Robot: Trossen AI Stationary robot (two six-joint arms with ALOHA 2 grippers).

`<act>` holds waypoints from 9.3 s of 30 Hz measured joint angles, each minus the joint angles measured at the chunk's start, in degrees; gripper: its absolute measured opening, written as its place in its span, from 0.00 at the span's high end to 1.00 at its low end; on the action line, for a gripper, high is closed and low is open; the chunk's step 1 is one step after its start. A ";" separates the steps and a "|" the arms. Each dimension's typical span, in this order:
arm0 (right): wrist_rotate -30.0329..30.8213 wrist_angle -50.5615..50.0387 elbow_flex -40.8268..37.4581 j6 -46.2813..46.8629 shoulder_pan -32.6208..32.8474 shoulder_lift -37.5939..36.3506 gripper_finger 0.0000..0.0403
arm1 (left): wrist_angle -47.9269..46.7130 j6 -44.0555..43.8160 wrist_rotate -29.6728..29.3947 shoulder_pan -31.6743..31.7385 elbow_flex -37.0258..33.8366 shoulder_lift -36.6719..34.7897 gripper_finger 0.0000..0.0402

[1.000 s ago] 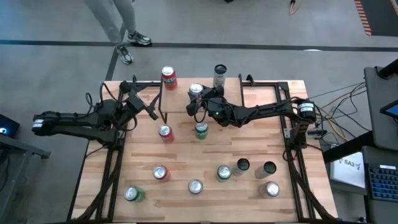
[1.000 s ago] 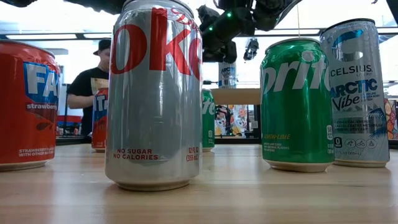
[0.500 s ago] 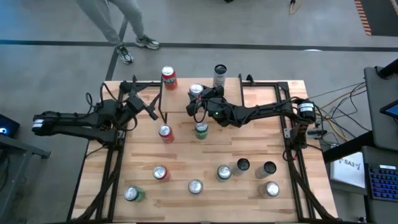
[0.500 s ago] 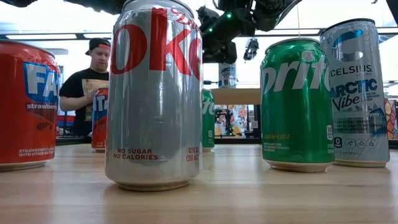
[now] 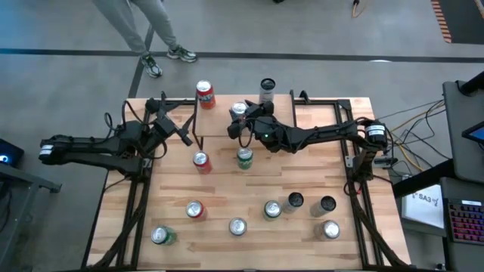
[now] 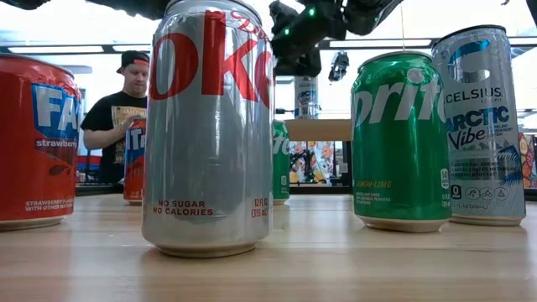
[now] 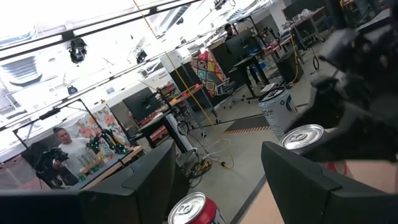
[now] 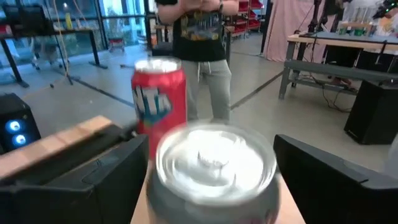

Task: Place canned beverage on shelf
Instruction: Put the silver soda can on the shelf

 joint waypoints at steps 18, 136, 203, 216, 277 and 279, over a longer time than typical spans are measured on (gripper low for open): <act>-4.51 -32.29 14.62 1.41 5.06 -4.30 0.20 | -1.51 0.00 0.04 -0.02 -0.02 0.20 0.44; -31.14 -62.00 29.08 3.46 -5.91 -0.45 0.98 | -1.79 -0.42 -0.07 0.00 -0.02 0.81 0.44; -24.12 -57.54 36.29 -0.46 -10.17 6.37 0.98 | -1.75 0.03 0.04 -0.01 -0.02 0.81 0.44; -24.19 -60.49 39.71 -0.02 -8.69 5.61 0.98 | -1.75 0.04 0.07 -0.02 -0.02 0.81 0.44; -24.18 -74.19 19.25 2.52 8.11 -7.66 0.98 | -1.74 -18.10 25.08 -0.07 0.26 6.81 0.44; -24.18 -70.11 13.62 1.76 8.67 -11.86 0.98 | -1.57 -21.23 25.11 -0.07 0.69 8.88 0.45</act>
